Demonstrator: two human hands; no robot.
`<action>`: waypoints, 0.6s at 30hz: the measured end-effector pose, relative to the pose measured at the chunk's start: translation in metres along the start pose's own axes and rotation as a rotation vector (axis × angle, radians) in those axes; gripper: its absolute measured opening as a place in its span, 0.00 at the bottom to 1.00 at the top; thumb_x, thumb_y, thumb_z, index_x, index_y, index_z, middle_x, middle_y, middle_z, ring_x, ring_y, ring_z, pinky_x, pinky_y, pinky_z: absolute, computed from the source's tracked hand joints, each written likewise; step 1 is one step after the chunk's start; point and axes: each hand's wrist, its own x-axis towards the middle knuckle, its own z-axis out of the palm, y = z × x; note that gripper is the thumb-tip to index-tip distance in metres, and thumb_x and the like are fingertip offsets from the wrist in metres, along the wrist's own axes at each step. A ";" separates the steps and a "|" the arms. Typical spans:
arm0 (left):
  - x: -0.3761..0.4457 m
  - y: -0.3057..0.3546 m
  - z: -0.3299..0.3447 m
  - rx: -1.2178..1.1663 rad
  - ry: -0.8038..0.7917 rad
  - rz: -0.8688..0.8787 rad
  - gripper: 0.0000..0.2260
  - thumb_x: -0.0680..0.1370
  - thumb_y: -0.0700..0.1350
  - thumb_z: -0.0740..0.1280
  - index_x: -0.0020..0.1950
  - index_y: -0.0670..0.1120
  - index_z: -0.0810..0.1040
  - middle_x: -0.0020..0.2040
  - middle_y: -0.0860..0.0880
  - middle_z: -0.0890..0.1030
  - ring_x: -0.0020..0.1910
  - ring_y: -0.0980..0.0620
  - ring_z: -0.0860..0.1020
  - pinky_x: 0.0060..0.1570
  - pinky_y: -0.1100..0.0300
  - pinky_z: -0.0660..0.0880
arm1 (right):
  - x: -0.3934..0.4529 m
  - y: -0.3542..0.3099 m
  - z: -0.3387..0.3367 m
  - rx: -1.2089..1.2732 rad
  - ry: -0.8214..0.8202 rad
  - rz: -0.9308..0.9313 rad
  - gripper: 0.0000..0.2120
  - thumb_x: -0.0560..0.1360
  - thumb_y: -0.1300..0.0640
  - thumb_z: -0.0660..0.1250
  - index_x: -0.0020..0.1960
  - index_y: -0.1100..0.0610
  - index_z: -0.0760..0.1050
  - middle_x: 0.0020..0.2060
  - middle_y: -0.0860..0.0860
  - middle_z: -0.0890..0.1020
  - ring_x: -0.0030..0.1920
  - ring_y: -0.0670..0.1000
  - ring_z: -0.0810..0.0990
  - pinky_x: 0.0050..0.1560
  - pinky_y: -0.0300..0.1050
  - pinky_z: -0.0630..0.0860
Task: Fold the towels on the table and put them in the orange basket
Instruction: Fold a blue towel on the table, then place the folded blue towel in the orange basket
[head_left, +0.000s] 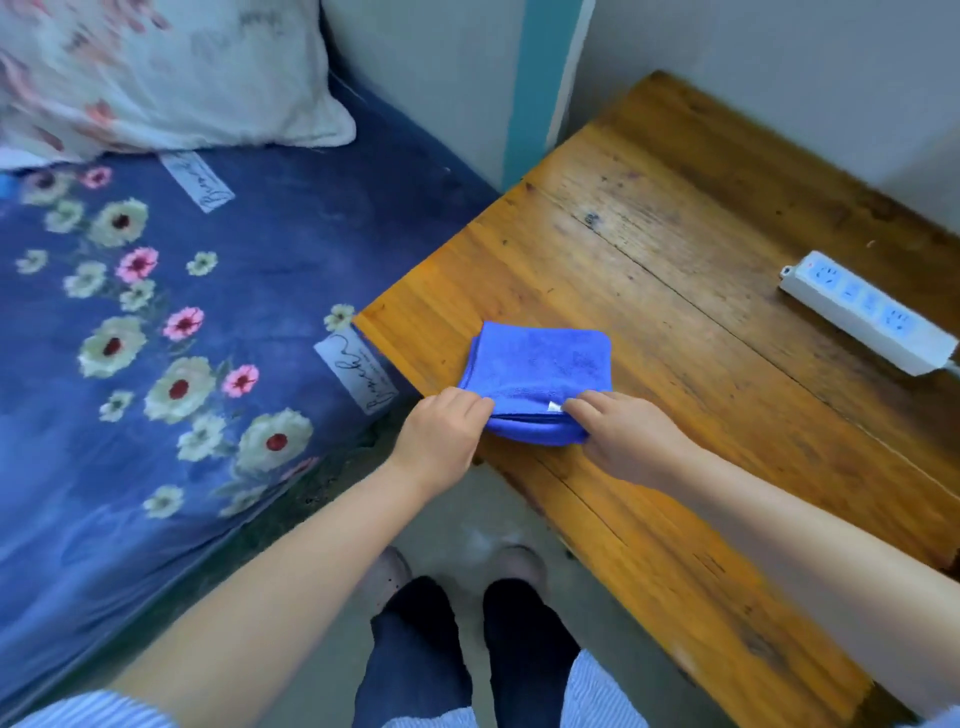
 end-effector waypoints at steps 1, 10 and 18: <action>-0.008 -0.011 -0.010 0.000 0.018 -0.021 0.07 0.64 0.35 0.64 0.37 0.38 0.81 0.32 0.43 0.81 0.30 0.46 0.81 0.26 0.61 0.77 | 0.008 -0.011 -0.007 -0.037 -0.021 -0.049 0.22 0.75 0.60 0.56 0.69 0.57 0.62 0.62 0.54 0.72 0.59 0.56 0.73 0.53 0.48 0.70; -0.134 -0.114 -0.095 0.125 -0.092 -0.608 0.13 0.71 0.34 0.65 0.54 0.42 0.75 0.48 0.45 0.79 0.48 0.45 0.77 0.34 0.57 0.72 | 0.102 -0.178 -0.069 -0.060 -0.017 -0.356 0.20 0.70 0.65 0.59 0.61 0.56 0.67 0.56 0.53 0.74 0.56 0.57 0.73 0.47 0.46 0.69; -0.279 -0.228 -0.169 -0.034 -0.115 -0.967 0.10 0.79 0.39 0.55 0.59 0.43 0.70 0.58 0.44 0.73 0.56 0.42 0.72 0.47 0.51 0.69 | 0.166 -0.379 -0.113 0.034 -0.010 -0.501 0.14 0.69 0.65 0.59 0.54 0.58 0.72 0.50 0.55 0.79 0.50 0.59 0.75 0.38 0.46 0.68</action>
